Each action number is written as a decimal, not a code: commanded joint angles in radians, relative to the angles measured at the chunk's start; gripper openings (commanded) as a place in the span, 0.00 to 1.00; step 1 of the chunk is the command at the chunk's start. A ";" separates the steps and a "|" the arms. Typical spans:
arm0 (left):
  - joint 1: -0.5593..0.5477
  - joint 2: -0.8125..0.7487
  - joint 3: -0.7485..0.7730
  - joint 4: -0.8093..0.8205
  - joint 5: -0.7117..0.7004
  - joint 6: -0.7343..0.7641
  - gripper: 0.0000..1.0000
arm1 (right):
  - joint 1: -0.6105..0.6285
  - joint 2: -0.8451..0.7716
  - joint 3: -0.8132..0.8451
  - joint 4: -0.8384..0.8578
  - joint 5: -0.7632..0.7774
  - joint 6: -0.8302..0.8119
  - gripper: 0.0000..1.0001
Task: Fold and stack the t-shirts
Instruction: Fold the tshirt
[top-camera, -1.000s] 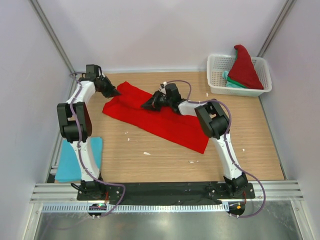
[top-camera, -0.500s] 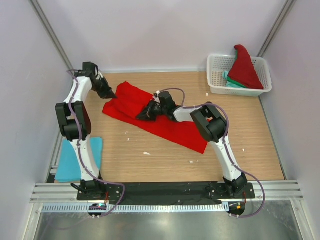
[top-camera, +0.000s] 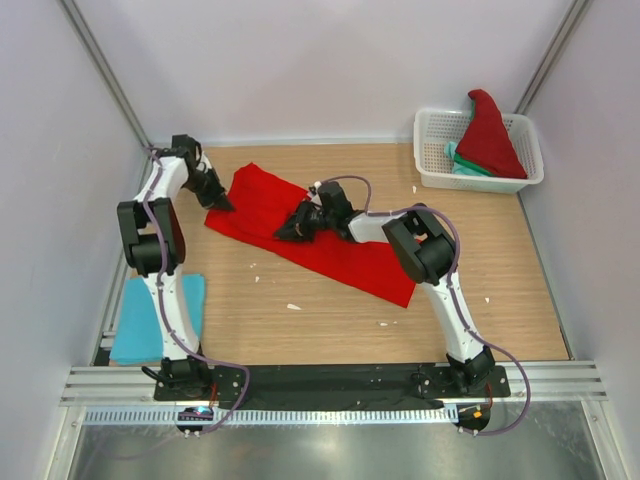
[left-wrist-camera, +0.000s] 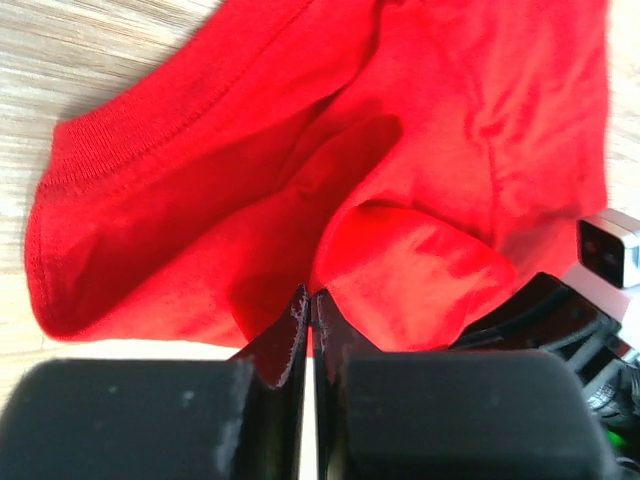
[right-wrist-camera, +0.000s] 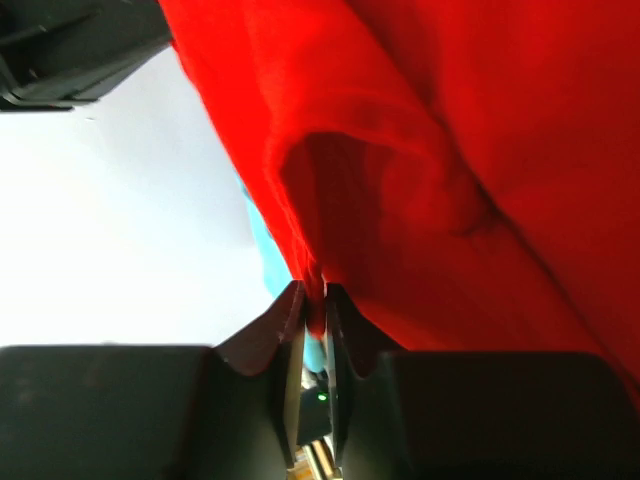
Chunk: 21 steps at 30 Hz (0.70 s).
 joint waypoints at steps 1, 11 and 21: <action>0.010 0.025 0.017 -0.030 -0.019 0.035 0.10 | 0.005 -0.063 0.025 -0.080 -0.002 -0.104 0.22; 0.009 -0.038 0.048 0.095 0.007 0.040 0.52 | -0.057 -0.110 0.127 -0.310 0.075 -0.346 0.50; 0.007 0.140 0.221 0.080 0.108 0.021 0.52 | -0.079 0.001 0.291 -0.338 0.098 -0.340 0.50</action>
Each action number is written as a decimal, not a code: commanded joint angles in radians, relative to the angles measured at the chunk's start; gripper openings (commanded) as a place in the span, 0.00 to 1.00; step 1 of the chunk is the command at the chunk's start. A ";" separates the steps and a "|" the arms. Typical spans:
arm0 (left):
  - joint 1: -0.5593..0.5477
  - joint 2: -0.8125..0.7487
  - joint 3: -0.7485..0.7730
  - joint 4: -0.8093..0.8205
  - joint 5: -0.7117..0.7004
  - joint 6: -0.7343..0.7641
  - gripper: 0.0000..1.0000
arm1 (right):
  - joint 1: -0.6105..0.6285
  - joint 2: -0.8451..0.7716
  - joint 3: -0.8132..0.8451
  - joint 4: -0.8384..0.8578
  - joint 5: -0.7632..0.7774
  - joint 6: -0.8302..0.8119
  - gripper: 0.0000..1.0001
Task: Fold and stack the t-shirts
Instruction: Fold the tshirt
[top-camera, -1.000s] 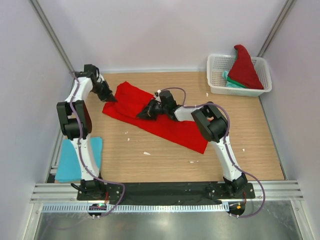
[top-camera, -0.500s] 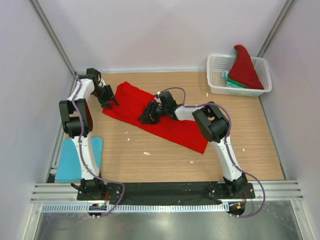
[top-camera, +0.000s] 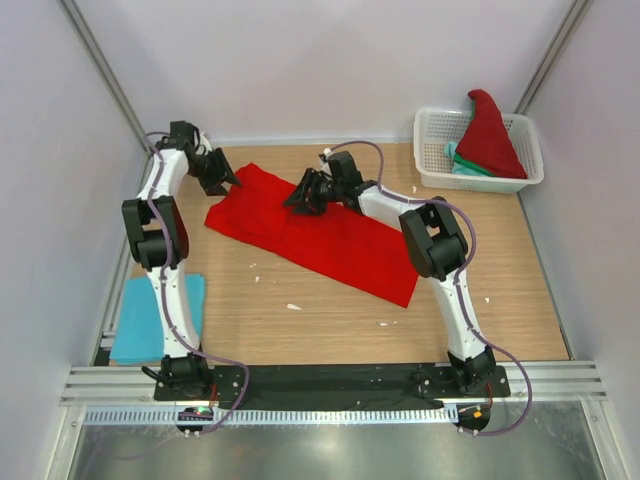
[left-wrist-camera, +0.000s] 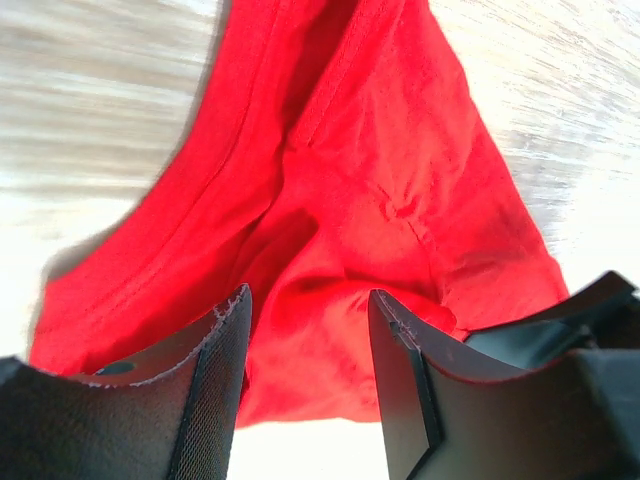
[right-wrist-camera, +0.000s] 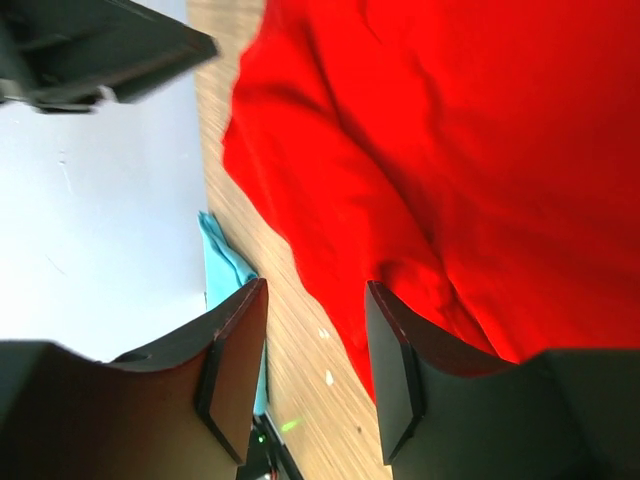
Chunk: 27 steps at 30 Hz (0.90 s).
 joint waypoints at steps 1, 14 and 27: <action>0.007 0.047 0.034 0.019 0.078 -0.016 0.50 | 0.010 0.030 0.074 -0.007 0.014 -0.018 0.49; -0.024 0.080 0.031 0.031 0.069 0.009 0.47 | 0.010 0.023 0.057 -0.017 0.017 -0.028 0.45; -0.028 0.095 0.035 0.045 0.098 -0.027 0.27 | 0.010 0.065 0.109 -0.043 0.011 -0.008 0.40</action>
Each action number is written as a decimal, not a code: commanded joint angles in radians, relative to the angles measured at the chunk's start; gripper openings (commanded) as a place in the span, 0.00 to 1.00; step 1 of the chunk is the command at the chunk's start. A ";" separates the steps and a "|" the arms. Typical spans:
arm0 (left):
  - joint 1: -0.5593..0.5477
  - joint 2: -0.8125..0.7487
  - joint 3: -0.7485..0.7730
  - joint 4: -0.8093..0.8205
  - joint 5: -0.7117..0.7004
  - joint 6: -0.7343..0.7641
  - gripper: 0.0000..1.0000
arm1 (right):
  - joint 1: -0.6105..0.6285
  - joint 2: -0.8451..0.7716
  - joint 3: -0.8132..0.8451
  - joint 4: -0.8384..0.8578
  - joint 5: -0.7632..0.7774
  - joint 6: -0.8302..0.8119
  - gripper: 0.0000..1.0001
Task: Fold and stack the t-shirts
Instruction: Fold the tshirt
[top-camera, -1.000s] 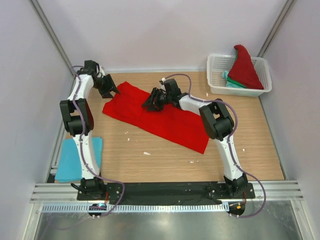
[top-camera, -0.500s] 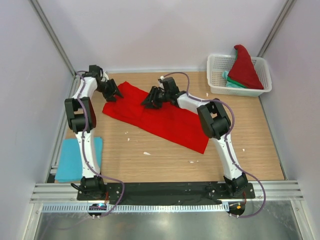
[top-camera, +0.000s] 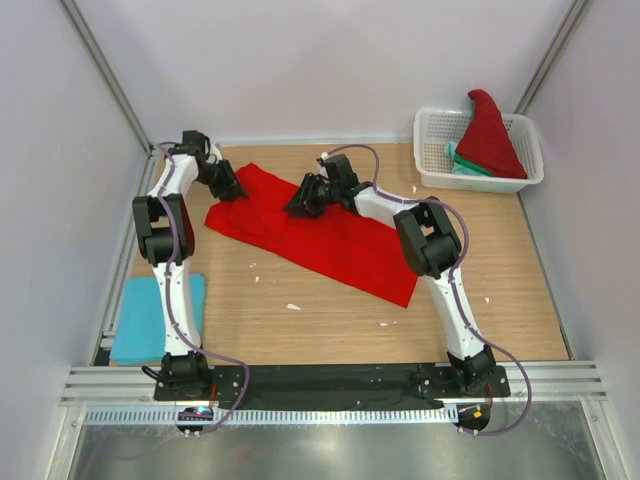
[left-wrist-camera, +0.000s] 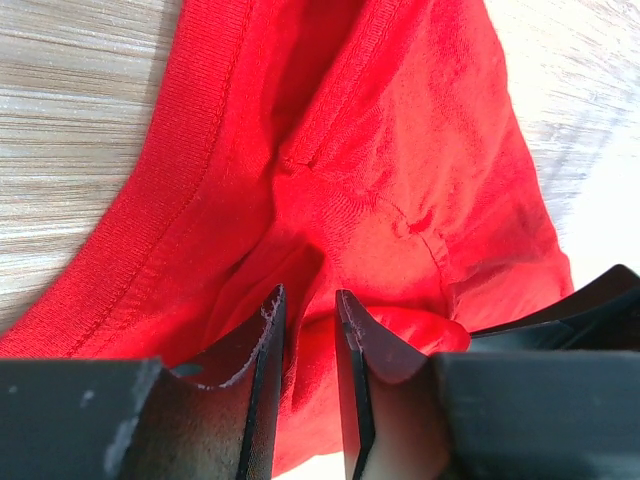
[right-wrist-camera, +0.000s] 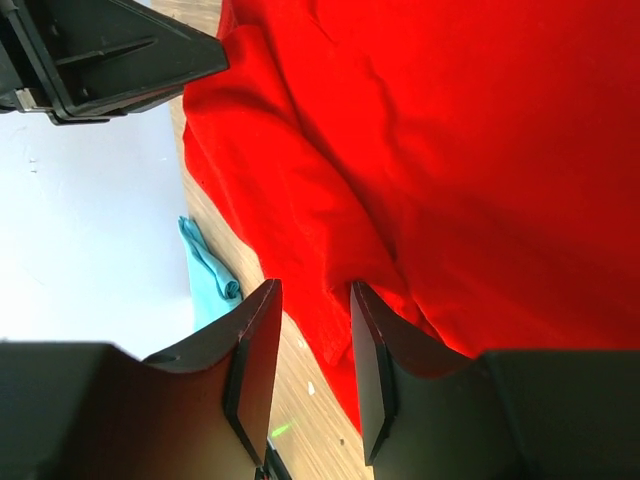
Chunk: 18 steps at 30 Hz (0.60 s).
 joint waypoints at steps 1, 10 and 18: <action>0.001 -0.002 0.027 0.018 0.033 -0.009 0.28 | 0.006 -0.002 0.037 -0.008 -0.001 -0.004 0.40; 0.001 -0.022 0.007 0.009 0.033 0.004 0.34 | 0.009 0.024 0.042 0.017 0.002 0.020 0.39; 0.002 -0.012 0.010 0.049 0.059 -0.055 0.16 | 0.006 0.024 0.028 0.077 0.027 0.063 0.13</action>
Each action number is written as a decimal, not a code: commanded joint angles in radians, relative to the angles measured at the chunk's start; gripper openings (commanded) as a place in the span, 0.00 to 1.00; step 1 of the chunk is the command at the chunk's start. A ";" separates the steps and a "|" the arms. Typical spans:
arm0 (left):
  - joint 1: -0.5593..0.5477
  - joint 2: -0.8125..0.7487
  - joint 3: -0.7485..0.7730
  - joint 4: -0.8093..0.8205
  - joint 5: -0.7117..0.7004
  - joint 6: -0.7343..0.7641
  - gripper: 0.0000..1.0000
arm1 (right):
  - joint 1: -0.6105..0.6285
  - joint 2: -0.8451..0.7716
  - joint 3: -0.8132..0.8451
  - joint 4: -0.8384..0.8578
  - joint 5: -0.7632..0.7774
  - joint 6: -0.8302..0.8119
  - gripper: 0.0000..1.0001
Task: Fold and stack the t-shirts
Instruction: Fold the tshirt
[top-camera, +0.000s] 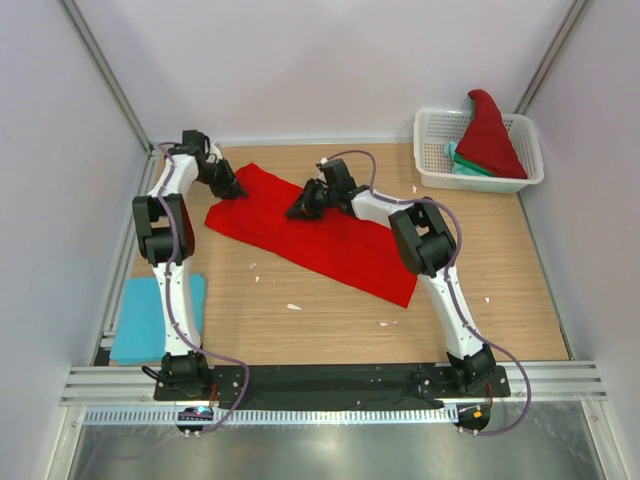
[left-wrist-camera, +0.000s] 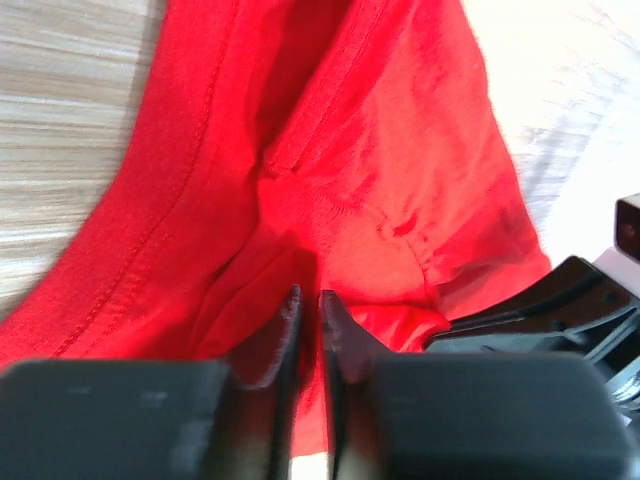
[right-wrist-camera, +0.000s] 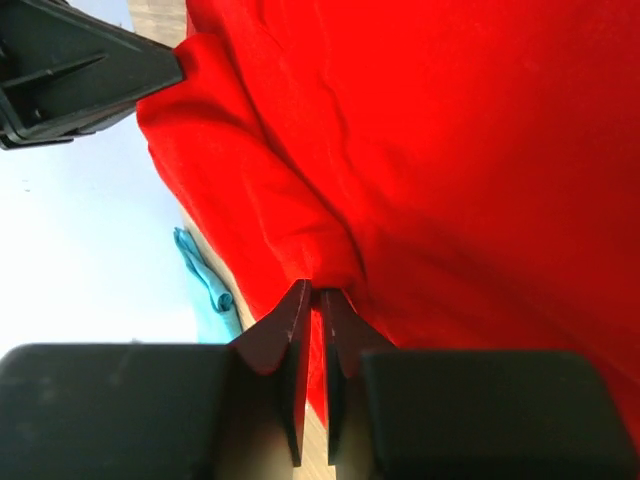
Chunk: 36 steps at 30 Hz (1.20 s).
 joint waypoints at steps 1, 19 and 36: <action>0.002 -0.015 0.004 0.050 0.041 -0.047 0.10 | 0.000 -0.034 -0.006 0.072 0.028 0.027 0.08; 0.004 -0.050 -0.115 0.227 -0.032 -0.136 0.03 | -0.030 -0.097 -0.181 0.213 0.069 0.038 0.01; -0.039 -0.431 -0.397 0.291 -0.243 -0.144 0.28 | -0.035 -0.223 -0.044 -0.186 0.131 -0.221 0.38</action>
